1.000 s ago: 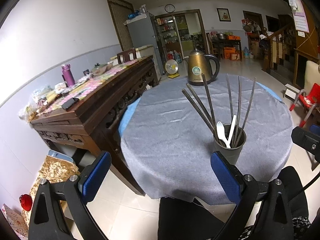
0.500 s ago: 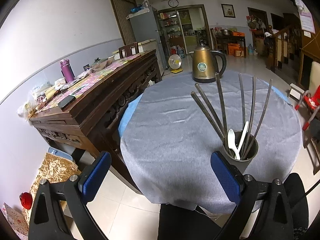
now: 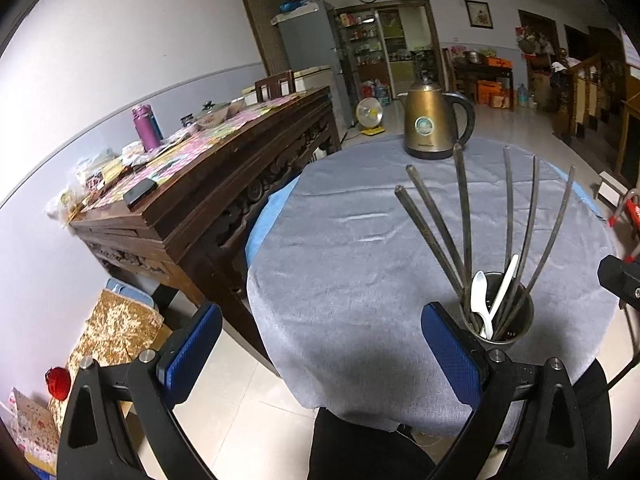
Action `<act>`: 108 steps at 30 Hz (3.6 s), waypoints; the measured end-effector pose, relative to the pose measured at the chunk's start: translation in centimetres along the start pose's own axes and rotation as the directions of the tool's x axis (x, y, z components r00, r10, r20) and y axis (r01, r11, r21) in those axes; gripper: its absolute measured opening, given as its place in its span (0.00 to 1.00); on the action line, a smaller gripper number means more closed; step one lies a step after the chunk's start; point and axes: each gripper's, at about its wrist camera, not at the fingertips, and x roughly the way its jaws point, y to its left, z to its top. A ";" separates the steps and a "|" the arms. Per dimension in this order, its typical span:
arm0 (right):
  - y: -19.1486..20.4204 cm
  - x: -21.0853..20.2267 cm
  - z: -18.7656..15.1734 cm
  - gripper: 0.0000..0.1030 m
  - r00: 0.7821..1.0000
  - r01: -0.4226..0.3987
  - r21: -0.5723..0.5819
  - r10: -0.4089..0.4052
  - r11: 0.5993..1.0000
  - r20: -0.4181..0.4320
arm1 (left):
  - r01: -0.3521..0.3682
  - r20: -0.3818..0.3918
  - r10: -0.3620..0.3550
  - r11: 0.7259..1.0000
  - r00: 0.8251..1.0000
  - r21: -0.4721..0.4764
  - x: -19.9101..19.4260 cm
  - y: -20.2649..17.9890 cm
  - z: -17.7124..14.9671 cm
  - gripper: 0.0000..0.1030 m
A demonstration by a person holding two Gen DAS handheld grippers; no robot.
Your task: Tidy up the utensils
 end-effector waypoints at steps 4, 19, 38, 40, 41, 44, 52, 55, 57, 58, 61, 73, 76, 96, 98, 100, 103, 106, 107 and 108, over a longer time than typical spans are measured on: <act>-0.2 0.4 -0.3 0.81 1.000 -0.009 -0.017 0.009 1.000 0.018 | -0.019 -0.012 0.019 1.000 1.000 0.018 0.2 -0.7 -0.2 0.97; -0.9 -2.5 -2.2 0.81 0.999 -0.010 0.005 0.010 1.000 0.050 | 0.005 0.033 -0.007 0.999 0.999 0.042 -3.5 -1.1 -1.2 0.97; -0.8 -0.5 -2.2 0.82 0.999 0.051 -0.005 -0.051 0.999 -0.016 | -0.044 -0.134 0.038 0.998 0.990 -0.040 2.9 2.4 -2.8 0.97; -2.4 -0.2 -2.1 0.82 0.995 0.093 0.029 -0.093 0.995 -0.022 | -0.033 -0.134 0.024 0.997 0.991 -0.064 4.0 2.7 -2.8 0.97; -3.1 0.0 -2.0 0.82 0.995 0.093 0.051 -0.092 0.994 -0.029 | -0.023 -0.142 0.012 0.997 0.990 -0.073 4.3 2.7 -2.8 0.97; -4.5 0.6 -1.7 0.82 0.997 0.074 0.095 -0.070 0.993 -0.043 | 0.062 -0.151 -0.079 0.991 0.985 -0.116 5.3 2.1 -2.7 0.97; -3.7 2.7 -0.5 0.81 0.999 -0.038 0.046 0.038 0.998 0.007 | 0.037 -0.093 -0.042 0.998 0.995 -0.057 6.3 0.0 -1.0 0.97; -4.0 3.8 0.1 0.76 1.000 0.016 0.039 -0.016 0.999 0.018 | -0.008 -0.085 0.001 0.997 0.996 -0.073 7.0 0.3 -0.2 0.97; -4.2 4.5 0.3 0.75 1.000 -0.001 0.037 0.000 0.999 0.009 | -0.008 -0.086 0.001 0.997 0.996 -0.082 7.2 0.4 0.2 0.97; -4.3 4.7 0.4 0.75 1.000 -0.008 0.038 0.008 0.999 0.006 | -0.005 -0.087 -0.002 0.997 0.996 -0.083 7.4 0.4 0.4 0.97; -4.2 5.8 0.7 0.75 0.999 -0.036 0.035 0.037 0.999 -0.019 | 0.008 -0.091 -0.018 0.995 0.996 -0.102 7.1 0.0 0.6 0.97; -2.3 6.3 0.1 0.76 0.994 -0.093 0.018 0.094 0.996 -0.048 | 0.035 -0.086 -0.040 0.997 0.995 -0.067 5.2 -1.6 0.6 0.97; -2.0 5.5 -0.3 0.76 0.995 -0.088 0.015 0.089 0.996 -0.037 | 0.039 -0.070 -0.043 0.997 0.997 -0.060 4.0 -1.7 0.5 0.97; 0.7 -6.2 -2.3 0.76 0.992 -0.019 -0.066 0.028 0.998 0.125 | 0.102 0.070 -0.099 0.994 0.993 -0.045 -5.0 -0.8 -0.8 0.97; 1.0 -6.7 -2.4 0.76 0.991 -0.019 -0.078 0.029 0.997 0.130 | 0.102 0.079 -0.098 0.994 0.992 -0.042 -5.4 -0.8 -0.8 0.97; 1.4 -7.0 -2.5 0.76 0.991 -0.016 -0.089 0.028 0.996 0.133 | 0.103 0.086 -0.099 0.994 0.991 -0.040 -5.6 -0.9 -0.8 0.97; 1.4 -7.2 -2.6 0.76 0.990 -0.011 -0.093 0.023 0.996 0.136 | 0.107 0.092 -0.104 0.994 0.990 -0.037 -5.9 -1.0 -1.0 0.97; 1.1 -7.4 -2.6 0.76 0.990 -0.012 -0.086 0.024 0.996 0.142 | 0.110 0.096 -0.106 0.993 0.990 -0.034 -6.1 -1.1 -1.1 0.97; 1.2 -7.4 -2.5 0.76 0.990 -0.011 -0.086 0.023 0.996 0.142 | 0.112 0.098 -0.108 0.993 0.989 -0.034 -6.2 -1.0 -1.1 0.97; 1.3 -7.4 -2.6 0.76 0.990 -0.009 -0.089 0.021 0.996 0.141 | 0.112 0.100 -0.108 0.993 0.989 -0.035 -6.2 -1.0 -1.2 0.97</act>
